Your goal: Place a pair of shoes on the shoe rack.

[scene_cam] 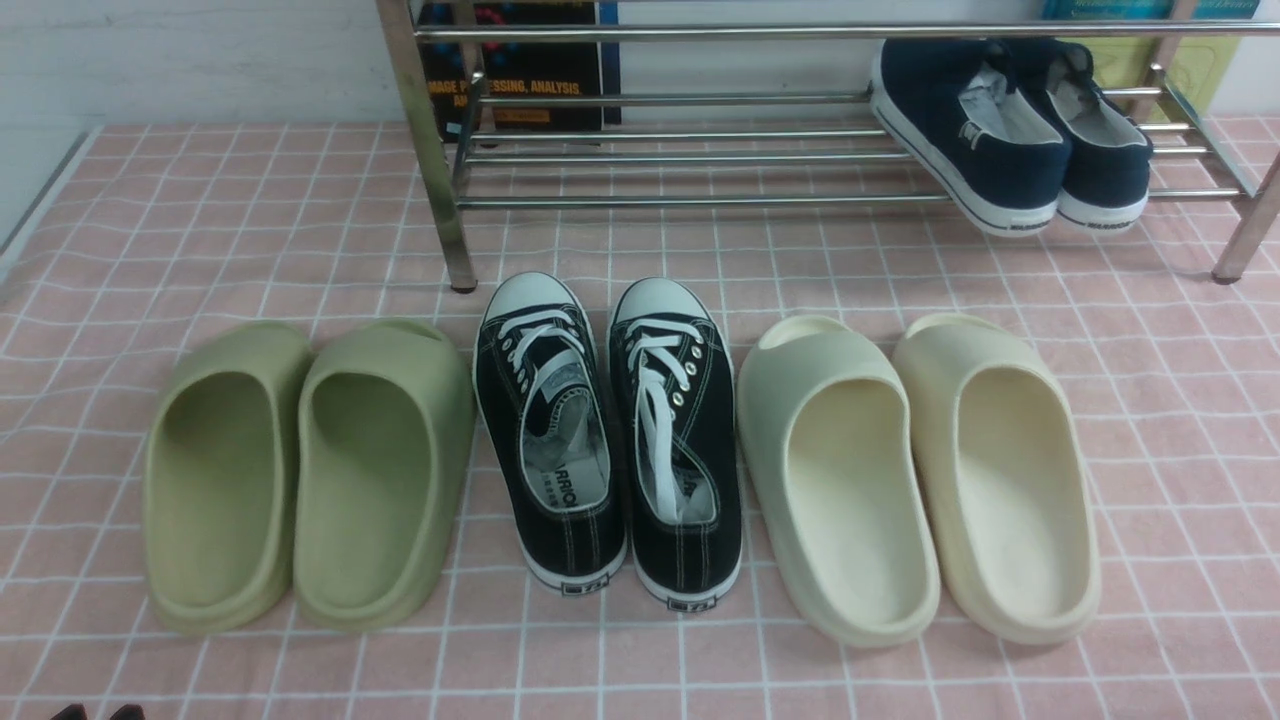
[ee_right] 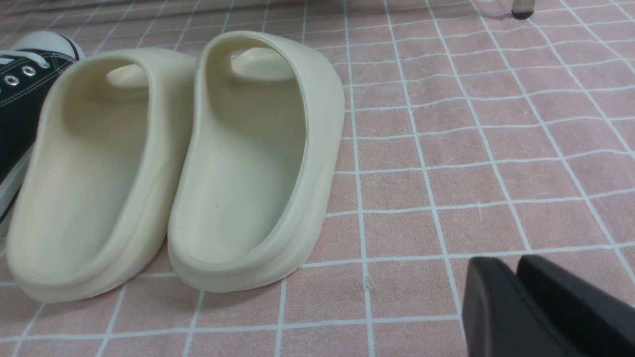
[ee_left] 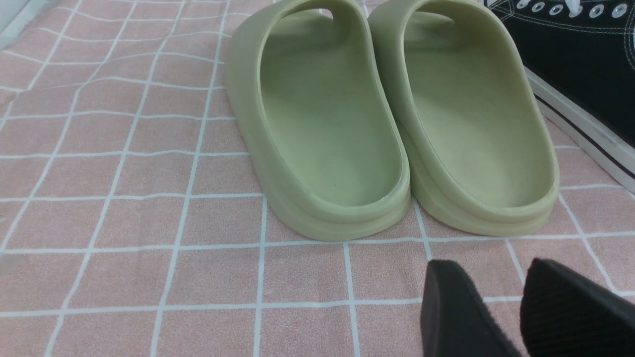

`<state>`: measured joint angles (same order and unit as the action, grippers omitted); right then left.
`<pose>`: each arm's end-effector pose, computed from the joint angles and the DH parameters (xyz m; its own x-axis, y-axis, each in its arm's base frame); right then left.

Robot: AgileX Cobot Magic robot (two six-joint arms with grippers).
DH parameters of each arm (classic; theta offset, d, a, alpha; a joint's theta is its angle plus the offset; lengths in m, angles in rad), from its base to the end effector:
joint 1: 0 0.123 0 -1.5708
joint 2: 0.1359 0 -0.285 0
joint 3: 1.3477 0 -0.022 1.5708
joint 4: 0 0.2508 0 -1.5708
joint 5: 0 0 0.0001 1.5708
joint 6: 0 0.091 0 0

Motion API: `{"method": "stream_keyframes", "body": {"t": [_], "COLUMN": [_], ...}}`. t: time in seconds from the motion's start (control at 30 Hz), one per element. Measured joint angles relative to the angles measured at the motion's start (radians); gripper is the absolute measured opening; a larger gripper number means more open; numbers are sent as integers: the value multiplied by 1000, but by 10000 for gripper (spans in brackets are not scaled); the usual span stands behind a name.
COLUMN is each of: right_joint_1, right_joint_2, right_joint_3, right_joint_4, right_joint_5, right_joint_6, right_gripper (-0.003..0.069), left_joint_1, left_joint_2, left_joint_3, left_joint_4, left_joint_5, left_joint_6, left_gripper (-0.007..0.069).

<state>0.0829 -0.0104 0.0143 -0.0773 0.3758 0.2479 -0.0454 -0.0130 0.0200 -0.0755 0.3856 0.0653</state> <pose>0.0525 0.0018 0.1752 -0.2917 0.1514 -0.9445 -0.0047 0.9872 0.1597 0.0520 -0.0050 0.1726 -0.2998 0.0089 -0.9540 0.0710 0.9974 -0.0130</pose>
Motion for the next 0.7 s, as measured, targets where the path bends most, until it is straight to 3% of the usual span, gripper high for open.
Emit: {"method": "stream_keyframes", "body": {"t": [0.7], "right_joint_1": [0], "right_joint_2": [0], "right_joint_3": [0], "right_joint_4": [0], "right_joint_5": [0], "right_joint_6": [0], "right_gripper": [102], "left_joint_1": [0], "left_joint_2": [0], "left_joint_3": [0], "left_joint_4": [0], "left_joint_5": [0], "left_joint_6": [0], "left_gripper": [239]}}
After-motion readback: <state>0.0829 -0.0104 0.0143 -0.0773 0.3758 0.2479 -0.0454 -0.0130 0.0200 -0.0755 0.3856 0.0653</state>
